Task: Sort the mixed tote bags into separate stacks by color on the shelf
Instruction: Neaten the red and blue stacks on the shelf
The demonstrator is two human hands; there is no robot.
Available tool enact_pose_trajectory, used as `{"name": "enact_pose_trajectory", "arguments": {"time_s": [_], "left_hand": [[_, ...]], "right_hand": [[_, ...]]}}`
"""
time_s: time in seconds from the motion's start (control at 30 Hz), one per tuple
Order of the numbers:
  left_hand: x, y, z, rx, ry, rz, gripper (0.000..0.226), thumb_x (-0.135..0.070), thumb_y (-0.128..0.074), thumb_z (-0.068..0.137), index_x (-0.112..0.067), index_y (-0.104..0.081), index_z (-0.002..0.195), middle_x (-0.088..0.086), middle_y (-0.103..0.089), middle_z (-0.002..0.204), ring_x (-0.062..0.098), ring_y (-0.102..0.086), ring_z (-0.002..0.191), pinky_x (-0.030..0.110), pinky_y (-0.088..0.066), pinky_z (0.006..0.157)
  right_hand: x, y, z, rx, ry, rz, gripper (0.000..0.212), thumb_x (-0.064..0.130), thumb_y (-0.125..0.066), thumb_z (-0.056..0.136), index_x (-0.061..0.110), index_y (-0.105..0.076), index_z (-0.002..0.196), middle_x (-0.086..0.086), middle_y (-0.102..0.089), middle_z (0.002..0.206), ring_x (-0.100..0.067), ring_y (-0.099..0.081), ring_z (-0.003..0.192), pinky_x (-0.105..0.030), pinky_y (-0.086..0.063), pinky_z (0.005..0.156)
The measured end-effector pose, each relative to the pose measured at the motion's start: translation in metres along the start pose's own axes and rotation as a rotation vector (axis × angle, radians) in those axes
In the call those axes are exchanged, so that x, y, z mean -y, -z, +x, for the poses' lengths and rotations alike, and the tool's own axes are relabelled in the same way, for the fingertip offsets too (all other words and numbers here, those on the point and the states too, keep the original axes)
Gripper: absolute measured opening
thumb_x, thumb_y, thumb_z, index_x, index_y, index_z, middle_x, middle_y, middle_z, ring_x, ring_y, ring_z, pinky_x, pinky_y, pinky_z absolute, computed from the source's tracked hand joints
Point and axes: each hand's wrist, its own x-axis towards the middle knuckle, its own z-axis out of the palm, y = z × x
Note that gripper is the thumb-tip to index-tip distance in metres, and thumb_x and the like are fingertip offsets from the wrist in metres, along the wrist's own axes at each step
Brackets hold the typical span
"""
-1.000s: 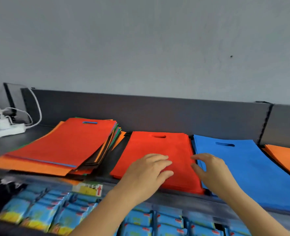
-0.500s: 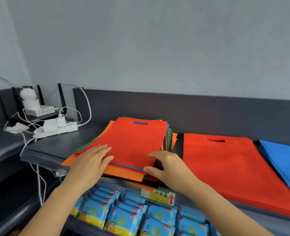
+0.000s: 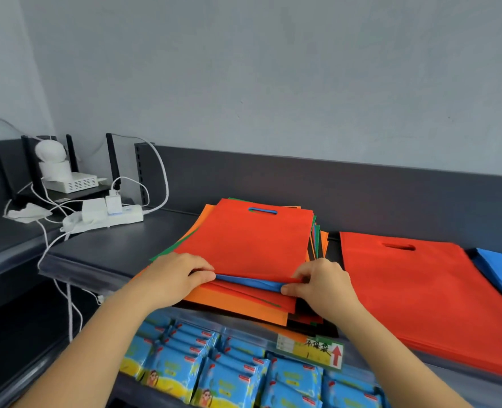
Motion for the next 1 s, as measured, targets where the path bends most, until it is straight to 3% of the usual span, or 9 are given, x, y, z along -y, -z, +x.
{"name": "enact_pose_trajectory", "arguments": {"time_s": [0.27, 0.37, 0.43, 0.6, 0.67, 0.73, 0.87, 0.93, 1.0], "left_hand": [[0.004, 0.020, 0.010, 0.205, -0.068, 0.081, 0.031, -0.048, -0.045, 0.095, -0.039, -0.059, 0.120, -0.021, -0.056, 0.123, 0.004, -0.049, 0.115, 0.021, -0.035, 0.097], [0.001, 0.022, 0.009, 0.153, -0.101, 0.109, 0.023, -0.046, -0.045, 0.095, -0.033, -0.063, 0.090, -0.015, -0.061, 0.086, 0.002, -0.053, 0.081, 0.022, -0.041, 0.078], [0.000, 0.018, 0.006, 0.047, -0.094, 0.126, 0.028, -0.040, -0.043, 0.097, -0.028, -0.055, 0.075, -0.008, -0.055, 0.070, 0.009, -0.052, 0.072, 0.027, -0.041, 0.068], [-0.024, 0.005, -0.006, -0.331, -0.086, 0.118, 0.022, -0.038, -0.043, 0.097, -0.032, -0.064, 0.097, -0.009, -0.063, 0.078, 0.018, -0.058, 0.079, 0.032, -0.044, 0.063], [-0.047, -0.001, -0.007, -0.445, -0.164, 0.019, 0.026, -0.039, -0.043, 0.096, -0.031, -0.067, 0.100, -0.009, -0.068, 0.082, 0.020, -0.062, 0.083, 0.033, -0.046, 0.065], [-0.076, -0.009, -0.006, -0.449, -0.221, -0.081, 0.036, -0.044, -0.037, 0.090, -0.032, -0.067, 0.107, -0.009, -0.071, 0.096, 0.019, -0.064, 0.093, 0.038, -0.052, 0.073], [-0.138, -0.040, 0.001, -0.392, -0.318, -0.115, 0.040, -0.040, -0.030, 0.089, -0.033, -0.064, 0.108, -0.005, -0.070, 0.102, 0.024, -0.064, 0.097, 0.042, -0.053, 0.075], [-0.168, -0.057, 0.005, -0.359, -0.374, -0.093, 0.038, -0.031, -0.035, 0.094, -0.031, -0.062, 0.120, -0.006, -0.066, 0.117, 0.020, -0.060, 0.110, 0.037, -0.050, 0.085], [-0.193, -0.074, 0.011, -0.302, -0.421, -0.058, 0.037, -0.025, -0.038, 0.099, -0.030, -0.054, 0.131, -0.009, -0.056, 0.132, 0.013, -0.050, 0.122, 0.030, -0.043, 0.094]], "right_hand": [[-0.001, -0.001, 0.009, -0.004, -0.145, 0.209, 0.029, 0.038, -0.084, 0.062, 0.025, -0.059, 0.057, 0.008, -0.062, 0.070, -0.015, -0.058, 0.075, -0.027, -0.041, 0.066], [0.002, 0.007, 0.012, 0.034, -0.258, 0.732, 0.039, 0.022, -0.083, 0.068, 0.017, -0.048, 0.053, 0.001, -0.052, 0.066, -0.017, -0.051, 0.070, -0.040, -0.052, 0.073], [0.003, 0.014, 0.015, 0.001, -0.261, 0.862, 0.029, 0.011, -0.077, 0.075, 0.014, -0.053, 0.060, -0.001, -0.055, 0.075, -0.016, -0.056, 0.077, -0.040, -0.056, 0.081], [-0.017, 0.051, 0.020, -0.268, -0.019, 0.528, 0.010, 0.006, -0.074, 0.076, 0.008, -0.072, 0.086, -0.004, -0.069, 0.082, -0.013, -0.061, 0.075, -0.028, -0.049, 0.079], [-0.034, 0.070, 0.013, -0.335, 0.030, 0.523, 0.009, 0.011, -0.073, 0.079, 0.006, -0.072, 0.087, -0.004, -0.070, 0.082, -0.015, -0.063, 0.077, -0.034, -0.050, 0.083], [-0.054, 0.085, 0.001, -0.382, 0.020, 0.557, 0.014, 0.022, -0.070, 0.083, 0.009, -0.070, 0.080, -0.004, -0.069, 0.075, -0.017, -0.062, 0.074, -0.043, -0.052, 0.084], [-0.098, 0.102, -0.023, -0.474, -0.147, 0.587, 0.055, 0.065, -0.055, 0.077, 0.011, -0.068, 0.071, -0.007, -0.069, 0.071, -0.027, -0.067, 0.078, -0.048, -0.053, 0.083], [-0.120, 0.114, -0.036, -0.494, -0.248, 0.676, 0.048, 0.057, -0.055, 0.084, 0.014, -0.069, 0.070, -0.004, -0.071, 0.074, -0.021, -0.067, 0.081, -0.039, -0.052, 0.085], [-0.144, 0.124, -0.049, -0.491, -0.323, 0.604, 0.029, 0.040, -0.063, 0.086, 0.017, -0.070, 0.070, -0.002, -0.071, 0.077, -0.021, -0.067, 0.085, -0.037, -0.050, 0.086]]}}
